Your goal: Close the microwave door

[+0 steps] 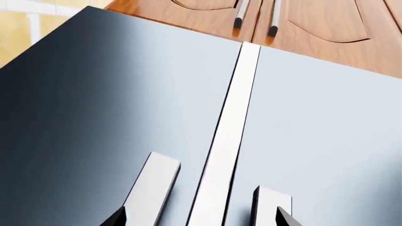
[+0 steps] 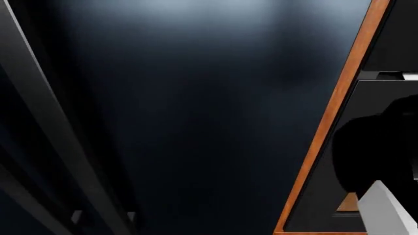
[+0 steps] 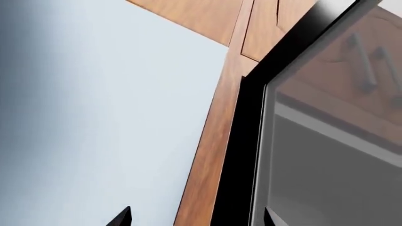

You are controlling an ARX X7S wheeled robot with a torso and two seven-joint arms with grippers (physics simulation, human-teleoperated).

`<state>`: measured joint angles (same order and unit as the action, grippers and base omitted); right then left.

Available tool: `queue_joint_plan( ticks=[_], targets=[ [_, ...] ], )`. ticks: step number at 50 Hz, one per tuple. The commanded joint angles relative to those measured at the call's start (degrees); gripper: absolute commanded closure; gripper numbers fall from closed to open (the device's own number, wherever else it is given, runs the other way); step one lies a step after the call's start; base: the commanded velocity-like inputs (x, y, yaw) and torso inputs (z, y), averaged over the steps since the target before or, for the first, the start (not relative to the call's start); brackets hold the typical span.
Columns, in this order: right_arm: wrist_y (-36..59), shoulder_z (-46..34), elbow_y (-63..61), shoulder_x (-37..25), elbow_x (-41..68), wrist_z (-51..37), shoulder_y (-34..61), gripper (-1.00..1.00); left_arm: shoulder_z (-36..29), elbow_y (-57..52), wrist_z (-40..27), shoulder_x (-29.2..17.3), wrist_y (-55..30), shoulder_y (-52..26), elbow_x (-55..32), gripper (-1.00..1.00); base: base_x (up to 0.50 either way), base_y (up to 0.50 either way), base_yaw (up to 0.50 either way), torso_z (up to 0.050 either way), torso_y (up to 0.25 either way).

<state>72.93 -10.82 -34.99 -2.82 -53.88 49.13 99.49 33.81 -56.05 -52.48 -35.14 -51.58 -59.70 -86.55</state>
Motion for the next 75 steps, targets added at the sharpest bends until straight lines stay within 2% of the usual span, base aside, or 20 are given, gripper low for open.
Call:
queue_joint_plan(
  ticks=[1, 16, 40, 75],
  targets=[
    [-3.72, 4.02, 5.60, -0.48, 5.75, -4.53, 1.92, -1.00, -0.22, 0.18, -0.49, -0.49, 0.40, -0.29, -0.48, -1.00, 0.00, 0.00, 0.00, 0.000, 0.000],
    [-5.43, 9.52, 11.10, -3.31, 9.42, -7.62, 2.29, -1.00, -0.23, 0.17, -0.92, -1.03, 0.83, -0.13, -1.00, -1.00, 0.00, 0.00, 0.00, 0.000, 0.000],
    [-7.49, 12.23, 15.91, -8.60, 10.78, -8.93, 1.98, -1.00, -1.01, 0.06, -0.46, -0.71, 1.15, 0.40, 0.08, -1.00, 0.00, 0.00, 0.00, 0.000, 0.000],
    [-8.62, 17.72, 18.47, -9.66, 15.74, -8.48, 3.62, -1.00, -0.99, -0.58, -1.71, -2.09, 2.29, 0.74, -1.75, -1.00, 0.00, 0.00, 0.00, 0.000, 0.000]
  ],
)
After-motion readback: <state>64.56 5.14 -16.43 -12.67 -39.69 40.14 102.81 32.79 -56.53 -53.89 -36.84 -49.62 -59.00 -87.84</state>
